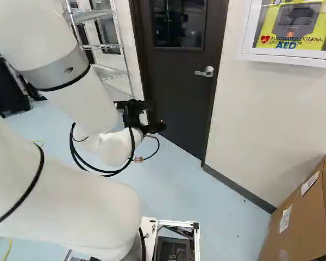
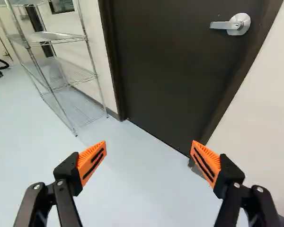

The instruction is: Open the door and move inside

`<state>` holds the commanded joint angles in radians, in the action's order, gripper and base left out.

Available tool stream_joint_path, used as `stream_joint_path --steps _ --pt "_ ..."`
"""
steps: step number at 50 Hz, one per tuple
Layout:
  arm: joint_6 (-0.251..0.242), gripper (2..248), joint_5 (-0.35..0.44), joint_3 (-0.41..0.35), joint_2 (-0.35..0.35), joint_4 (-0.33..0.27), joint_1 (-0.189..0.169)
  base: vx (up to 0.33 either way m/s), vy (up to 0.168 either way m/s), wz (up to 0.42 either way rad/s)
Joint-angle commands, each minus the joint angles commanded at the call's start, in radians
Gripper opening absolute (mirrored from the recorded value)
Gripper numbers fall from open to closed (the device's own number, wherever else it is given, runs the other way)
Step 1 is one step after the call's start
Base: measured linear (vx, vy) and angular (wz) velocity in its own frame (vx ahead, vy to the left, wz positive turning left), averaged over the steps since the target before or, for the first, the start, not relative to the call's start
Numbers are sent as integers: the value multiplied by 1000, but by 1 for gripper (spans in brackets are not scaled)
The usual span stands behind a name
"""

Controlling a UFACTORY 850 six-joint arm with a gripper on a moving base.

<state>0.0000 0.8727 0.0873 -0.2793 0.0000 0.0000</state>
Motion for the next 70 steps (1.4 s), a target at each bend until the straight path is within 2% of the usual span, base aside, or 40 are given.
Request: stream_joint_path --steps 41,70 --pt "0 247 0 0 0 0 0 185 68 -266" --pt "0 247 0 0 0 0 0 136 103 -256"
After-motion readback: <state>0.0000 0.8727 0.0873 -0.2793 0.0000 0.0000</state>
